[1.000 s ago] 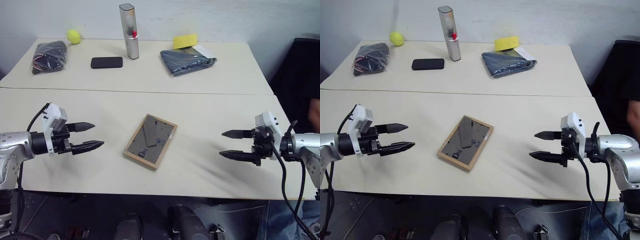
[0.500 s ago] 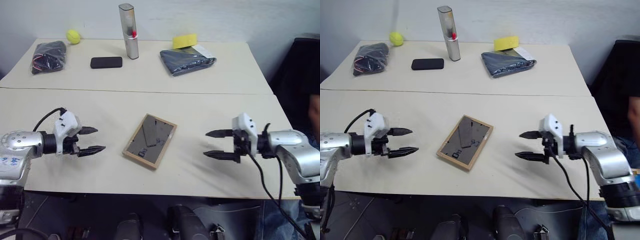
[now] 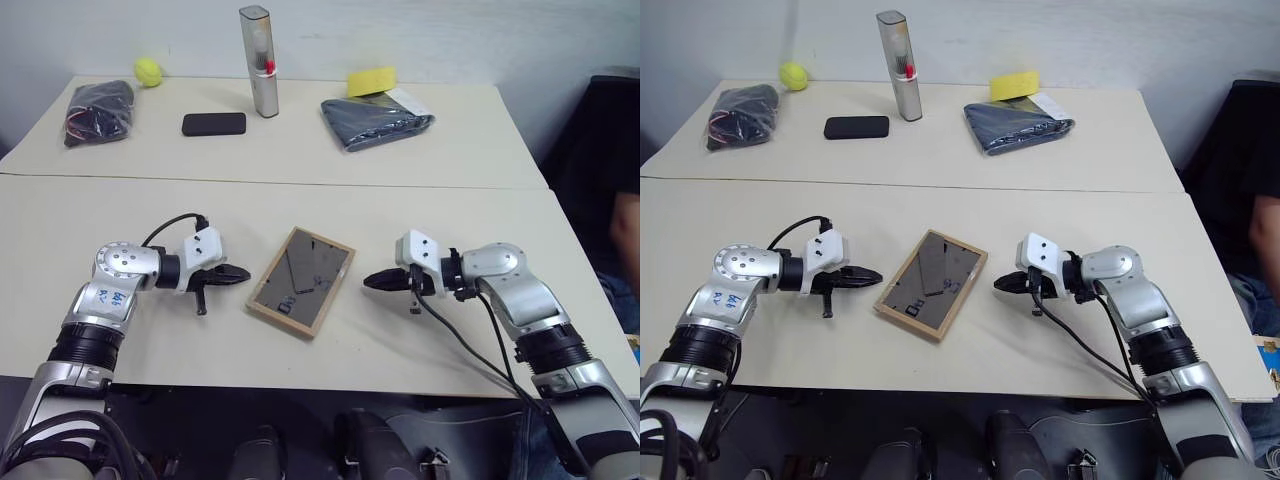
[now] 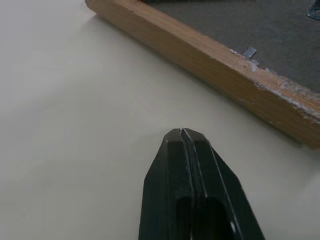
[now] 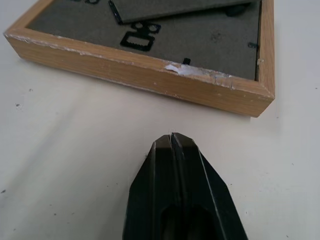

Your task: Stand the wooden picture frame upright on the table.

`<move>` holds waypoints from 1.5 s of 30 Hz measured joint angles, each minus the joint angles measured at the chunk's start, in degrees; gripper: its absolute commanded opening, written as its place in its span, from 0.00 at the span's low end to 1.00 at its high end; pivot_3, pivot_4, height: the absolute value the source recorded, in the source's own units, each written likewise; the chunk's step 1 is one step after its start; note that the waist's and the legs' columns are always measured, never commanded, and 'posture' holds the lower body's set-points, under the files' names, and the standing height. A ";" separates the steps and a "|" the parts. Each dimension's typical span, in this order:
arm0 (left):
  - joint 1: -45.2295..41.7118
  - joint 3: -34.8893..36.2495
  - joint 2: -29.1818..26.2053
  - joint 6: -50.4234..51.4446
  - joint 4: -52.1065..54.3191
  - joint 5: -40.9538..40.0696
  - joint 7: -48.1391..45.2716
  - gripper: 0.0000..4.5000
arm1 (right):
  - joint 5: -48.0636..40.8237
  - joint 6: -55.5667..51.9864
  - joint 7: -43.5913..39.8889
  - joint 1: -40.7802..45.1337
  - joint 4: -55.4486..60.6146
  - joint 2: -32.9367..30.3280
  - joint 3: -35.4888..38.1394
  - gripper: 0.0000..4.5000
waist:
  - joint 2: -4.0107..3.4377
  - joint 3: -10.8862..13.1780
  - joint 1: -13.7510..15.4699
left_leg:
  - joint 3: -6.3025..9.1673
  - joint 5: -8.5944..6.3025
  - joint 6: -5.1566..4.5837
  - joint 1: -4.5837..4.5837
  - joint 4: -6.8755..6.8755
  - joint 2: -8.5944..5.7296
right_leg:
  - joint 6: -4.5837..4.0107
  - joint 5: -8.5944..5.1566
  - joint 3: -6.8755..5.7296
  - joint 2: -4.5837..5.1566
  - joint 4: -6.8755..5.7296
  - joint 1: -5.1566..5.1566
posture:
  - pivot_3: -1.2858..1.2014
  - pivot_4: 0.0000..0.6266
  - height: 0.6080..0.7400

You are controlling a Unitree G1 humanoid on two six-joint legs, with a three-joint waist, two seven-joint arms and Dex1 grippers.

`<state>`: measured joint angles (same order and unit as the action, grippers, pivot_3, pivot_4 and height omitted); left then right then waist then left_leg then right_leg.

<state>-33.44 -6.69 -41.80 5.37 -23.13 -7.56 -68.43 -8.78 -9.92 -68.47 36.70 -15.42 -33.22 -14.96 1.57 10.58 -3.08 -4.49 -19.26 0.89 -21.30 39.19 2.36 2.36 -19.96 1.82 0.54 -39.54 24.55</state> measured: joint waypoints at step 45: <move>0.83 14.24 19.29 86.66 20.54 -31.14 22.84 0.74 | 15.75 13.60 -2.20 0.92 6.45 0.65 -8.50 0.00 | -0.08 -0.17 1.18 | 0.10 0.00 0.12 0.91 -0.10 -0.04 | 0.00 -0.01 -0.03 -0.03 0.19 -0.92 | 0.52 0.24 1.00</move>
<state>-32.61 7.56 -22.50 92.03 -2.59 -38.70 -45.59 6.97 3.68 -70.66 37.63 -8.98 -32.57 -23.47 1.49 10.41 -1.90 -4.39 -19.26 1.01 -20.38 39.09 2.33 2.36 -19.97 1.80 0.52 -39.35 23.63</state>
